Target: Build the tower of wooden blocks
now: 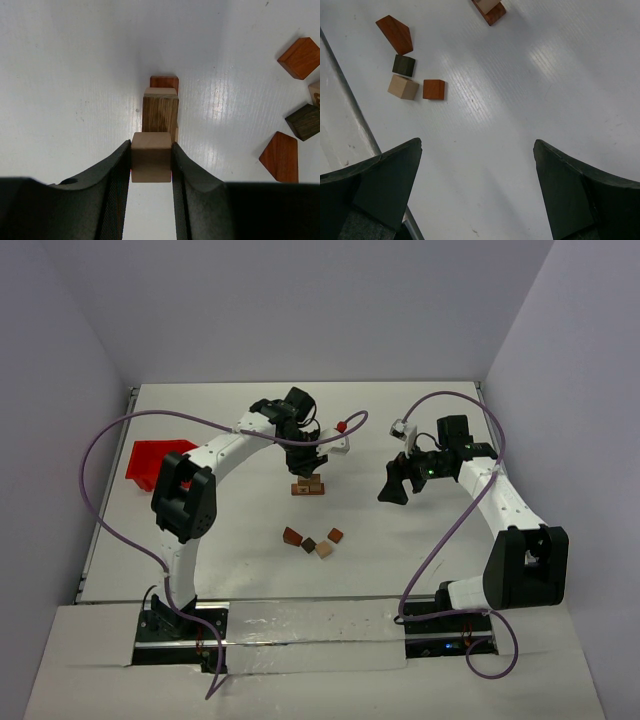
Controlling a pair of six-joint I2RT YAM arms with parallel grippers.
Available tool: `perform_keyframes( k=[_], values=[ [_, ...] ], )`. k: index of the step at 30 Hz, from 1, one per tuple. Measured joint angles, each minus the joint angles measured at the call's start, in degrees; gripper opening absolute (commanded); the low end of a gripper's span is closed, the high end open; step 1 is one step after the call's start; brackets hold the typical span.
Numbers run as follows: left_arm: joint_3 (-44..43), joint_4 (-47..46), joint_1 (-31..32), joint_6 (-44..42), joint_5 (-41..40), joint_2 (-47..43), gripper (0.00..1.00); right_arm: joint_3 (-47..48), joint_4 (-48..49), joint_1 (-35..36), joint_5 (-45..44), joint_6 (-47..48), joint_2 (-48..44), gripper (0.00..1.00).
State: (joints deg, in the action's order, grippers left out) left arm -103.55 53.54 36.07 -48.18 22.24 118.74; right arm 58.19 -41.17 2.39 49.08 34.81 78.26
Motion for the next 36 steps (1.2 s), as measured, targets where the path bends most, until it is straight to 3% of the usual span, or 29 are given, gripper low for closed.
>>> perform_keyframes(
  k=[36],
  values=[
    [0.0, 0.07, 0.0, -0.32, -0.85, 0.42, 0.51, 0.0, -0.02, 0.09, -0.17, 0.15, 0.0, 1.0]
  ],
)
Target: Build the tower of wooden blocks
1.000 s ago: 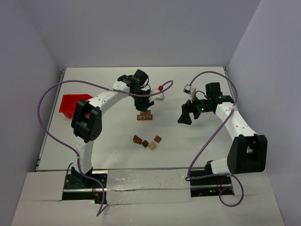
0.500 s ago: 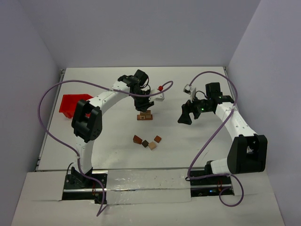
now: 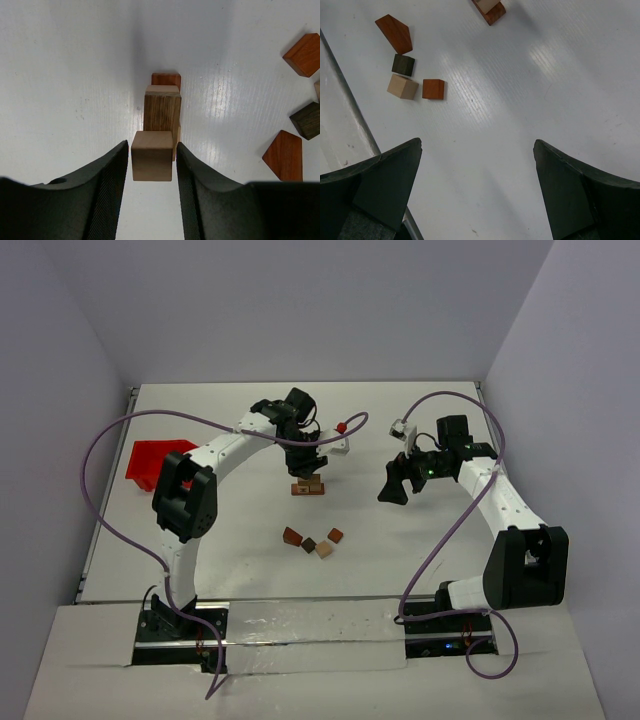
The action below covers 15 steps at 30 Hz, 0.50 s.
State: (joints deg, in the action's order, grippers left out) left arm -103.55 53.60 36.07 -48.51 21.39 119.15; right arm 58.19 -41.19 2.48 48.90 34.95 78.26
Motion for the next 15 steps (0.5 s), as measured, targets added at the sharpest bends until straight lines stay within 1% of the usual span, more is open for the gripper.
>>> perform_keyframes(
  k=[3, 5, 8, 12, 15],
  values=[
    [0.0, 0.02, 0.0, -0.08, 0.02, 0.02, 0.57, 0.0, 0.0, 0.0, 0.02, 0.03, 0.0, 1.0],
    [0.0, 0.03, 0.0, -0.16, 0.02, 0.02, 0.58, 0.0, 0.0, 0.0, 0.02, 0.03, 0.0, 1.0],
    [0.0, 0.13, 0.0, -0.18, 0.02, 0.0, 0.56, 0.0, 0.0, 0.0, 0.02, 0.03, 0.0, 1.0],
    [0.0, 0.15, 0.0, -0.19, 0.02, 0.01, 0.49, 0.0, 0.0, 0.0, 0.02, 0.03, 0.0, 1.0],
    [0.0, 0.15, 0.0, -0.22, 0.02, 0.02, 0.48, 0.0, 0.0, 0.0, 0.02, 0.03, 0.0, 1.0]
  ],
)
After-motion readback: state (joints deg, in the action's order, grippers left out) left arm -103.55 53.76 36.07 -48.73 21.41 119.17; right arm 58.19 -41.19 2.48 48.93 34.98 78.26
